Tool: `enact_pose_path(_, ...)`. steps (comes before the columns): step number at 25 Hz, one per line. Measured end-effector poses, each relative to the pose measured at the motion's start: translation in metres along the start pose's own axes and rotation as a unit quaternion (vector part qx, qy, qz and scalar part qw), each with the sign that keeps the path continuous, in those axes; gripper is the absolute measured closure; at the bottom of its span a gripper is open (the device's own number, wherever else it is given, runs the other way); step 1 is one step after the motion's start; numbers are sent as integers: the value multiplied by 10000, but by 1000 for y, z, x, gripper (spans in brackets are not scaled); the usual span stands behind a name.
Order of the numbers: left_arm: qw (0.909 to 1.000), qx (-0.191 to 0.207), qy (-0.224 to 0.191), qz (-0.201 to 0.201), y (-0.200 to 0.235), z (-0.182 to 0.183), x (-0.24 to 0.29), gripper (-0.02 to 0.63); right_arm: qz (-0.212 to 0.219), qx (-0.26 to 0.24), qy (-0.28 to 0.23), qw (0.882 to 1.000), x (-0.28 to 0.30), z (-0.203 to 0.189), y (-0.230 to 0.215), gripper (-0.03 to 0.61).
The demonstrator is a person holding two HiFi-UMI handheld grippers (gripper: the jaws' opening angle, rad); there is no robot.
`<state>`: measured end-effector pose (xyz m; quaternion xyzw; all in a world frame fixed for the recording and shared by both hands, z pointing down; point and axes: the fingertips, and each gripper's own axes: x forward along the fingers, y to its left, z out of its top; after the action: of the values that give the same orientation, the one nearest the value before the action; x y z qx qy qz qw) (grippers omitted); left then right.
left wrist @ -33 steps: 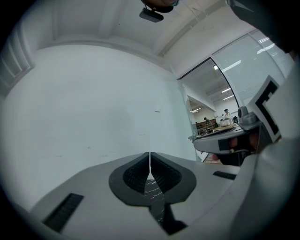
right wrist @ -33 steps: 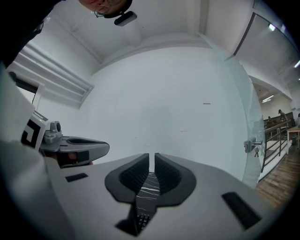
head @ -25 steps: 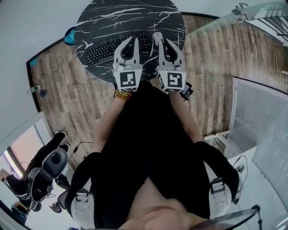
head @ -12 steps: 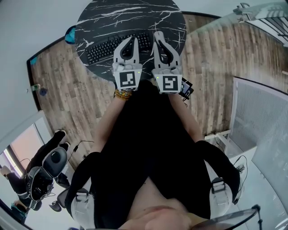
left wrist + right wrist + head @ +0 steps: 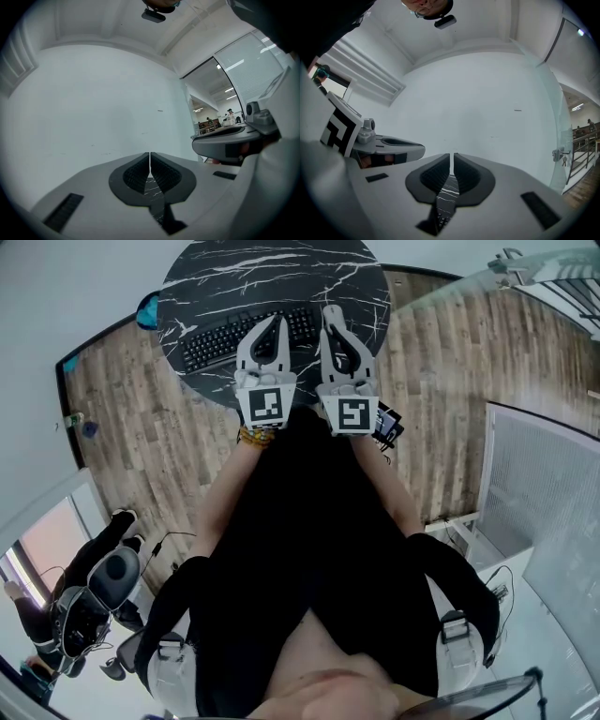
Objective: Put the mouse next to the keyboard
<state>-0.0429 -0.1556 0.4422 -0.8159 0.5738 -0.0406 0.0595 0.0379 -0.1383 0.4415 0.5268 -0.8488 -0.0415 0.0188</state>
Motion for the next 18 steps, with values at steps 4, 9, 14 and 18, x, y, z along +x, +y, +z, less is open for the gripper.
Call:
enact_pose_path(4, 10000, 34, 12, 7, 0, -1, -1, 594, 8, 4, 5, 10000, 0, -2, 0, 534)
enact_pose_path(9, 10000, -34, 25, 44, 1, -2, -2, 594, -9, 32, 36, 10000, 0, -2, 0, 535)
enact_pose_path(14, 10000, 1, 44, 48, 2, -4, -3, 594, -8, 77, 27, 10000, 0, -2, 2, 535)
enact_pose_path(18, 10000, -7, 75, 35, 1, -6, -2, 594, -25, 104, 51, 9999, 0, -4, 1, 535)
